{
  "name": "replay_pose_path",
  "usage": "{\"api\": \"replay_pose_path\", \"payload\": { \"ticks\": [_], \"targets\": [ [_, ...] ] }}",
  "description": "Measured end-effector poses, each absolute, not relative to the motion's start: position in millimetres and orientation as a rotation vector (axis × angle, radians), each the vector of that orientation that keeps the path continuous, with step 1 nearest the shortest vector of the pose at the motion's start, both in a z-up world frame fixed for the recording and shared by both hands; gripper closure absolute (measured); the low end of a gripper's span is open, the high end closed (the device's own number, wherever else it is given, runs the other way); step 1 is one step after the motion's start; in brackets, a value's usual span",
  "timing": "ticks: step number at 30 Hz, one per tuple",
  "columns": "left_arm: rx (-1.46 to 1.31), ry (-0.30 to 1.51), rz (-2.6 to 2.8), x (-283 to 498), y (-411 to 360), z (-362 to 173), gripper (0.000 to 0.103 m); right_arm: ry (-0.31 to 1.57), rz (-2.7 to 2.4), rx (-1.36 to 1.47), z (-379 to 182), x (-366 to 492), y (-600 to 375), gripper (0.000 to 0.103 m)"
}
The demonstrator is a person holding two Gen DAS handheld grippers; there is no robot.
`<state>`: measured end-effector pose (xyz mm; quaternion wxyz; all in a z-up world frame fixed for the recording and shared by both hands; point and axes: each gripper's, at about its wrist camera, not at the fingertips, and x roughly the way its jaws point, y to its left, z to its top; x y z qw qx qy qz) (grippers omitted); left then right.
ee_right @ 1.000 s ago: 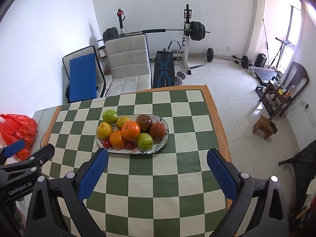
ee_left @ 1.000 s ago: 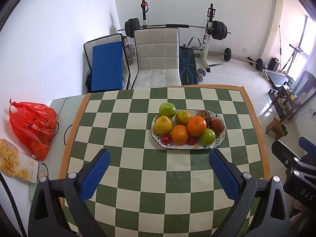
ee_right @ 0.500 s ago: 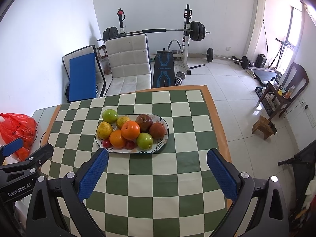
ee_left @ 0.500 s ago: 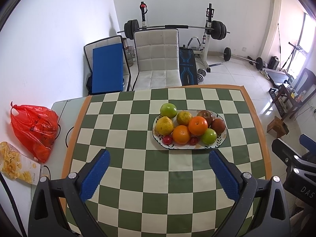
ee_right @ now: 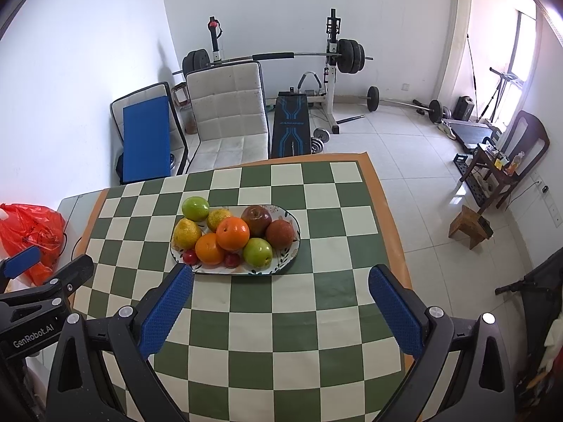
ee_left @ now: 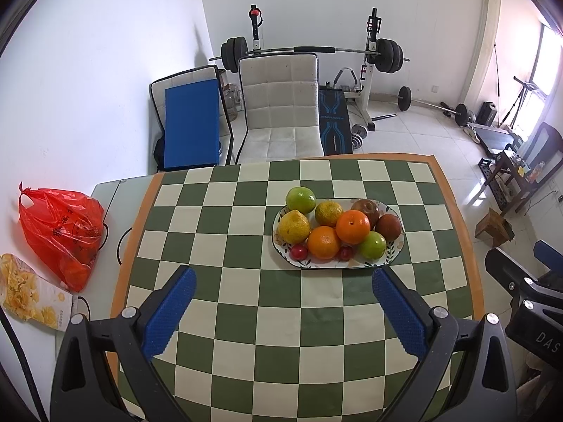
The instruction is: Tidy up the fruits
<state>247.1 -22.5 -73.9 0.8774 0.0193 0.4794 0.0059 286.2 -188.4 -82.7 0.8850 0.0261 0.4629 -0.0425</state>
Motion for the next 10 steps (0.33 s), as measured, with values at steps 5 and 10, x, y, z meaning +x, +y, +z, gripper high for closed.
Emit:
{"api": "replay_pose_path", "payload": {
  "ticks": [5,10],
  "targets": [
    [0.036,1.001,0.002,250.3,-22.0,-72.3,0.0,0.96,-0.093,0.053,-80.7,286.0,-187.0,0.001],
    [0.033,0.995,-0.005,249.0,-23.6,-71.3,0.0,0.964,-0.092,0.058,-79.7,285.4,-188.6,0.001]
  ]
}}
